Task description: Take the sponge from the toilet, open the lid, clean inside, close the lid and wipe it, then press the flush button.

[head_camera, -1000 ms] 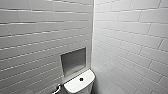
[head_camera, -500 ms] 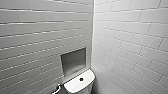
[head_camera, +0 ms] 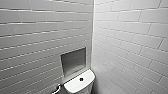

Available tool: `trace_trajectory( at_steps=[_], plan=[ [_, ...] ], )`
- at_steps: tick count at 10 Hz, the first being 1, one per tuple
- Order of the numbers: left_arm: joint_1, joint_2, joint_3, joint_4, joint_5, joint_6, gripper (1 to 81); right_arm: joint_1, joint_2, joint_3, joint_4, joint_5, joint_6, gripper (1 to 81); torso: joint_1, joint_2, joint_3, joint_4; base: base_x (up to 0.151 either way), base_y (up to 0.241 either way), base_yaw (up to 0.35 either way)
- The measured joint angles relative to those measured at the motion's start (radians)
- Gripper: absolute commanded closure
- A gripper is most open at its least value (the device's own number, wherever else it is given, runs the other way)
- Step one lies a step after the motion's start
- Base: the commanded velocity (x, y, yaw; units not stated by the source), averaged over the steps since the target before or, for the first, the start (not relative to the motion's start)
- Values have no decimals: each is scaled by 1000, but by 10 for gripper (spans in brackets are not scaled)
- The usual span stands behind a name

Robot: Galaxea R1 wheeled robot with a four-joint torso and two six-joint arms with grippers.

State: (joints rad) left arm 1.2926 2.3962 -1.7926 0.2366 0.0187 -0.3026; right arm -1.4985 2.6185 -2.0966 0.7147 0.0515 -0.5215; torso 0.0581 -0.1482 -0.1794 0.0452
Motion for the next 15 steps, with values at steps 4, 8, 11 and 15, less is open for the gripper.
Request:
trace_trajectory(
  at_steps=[4, 8, 11, 15],
  plan=[
    [-124, -90, 224, -26, 24, 37, 10, 0, 0, 6, 0, 0, 0, 811, 0, 0, 0, 0, 0, 0, 0],
    [-337, -143, 380, -58, 112, 40, 10, 3, 0, 18, 0, 0, 0, 811, 0, 0, -47, 0, 0, 0, 0],
    [-476, -151, 446, -137, 200, 39, 10, 11, 0, 19, 0, 2, 0, 811, 1, 1, -102, 0, 0, 0, 0],
    [-668, -147, 463, -250, 289, 39, 10, 31, 0, 24, 0, 7, 0, 811, 2, 3, -174, 0, 0, 0, 0]
  ],
)
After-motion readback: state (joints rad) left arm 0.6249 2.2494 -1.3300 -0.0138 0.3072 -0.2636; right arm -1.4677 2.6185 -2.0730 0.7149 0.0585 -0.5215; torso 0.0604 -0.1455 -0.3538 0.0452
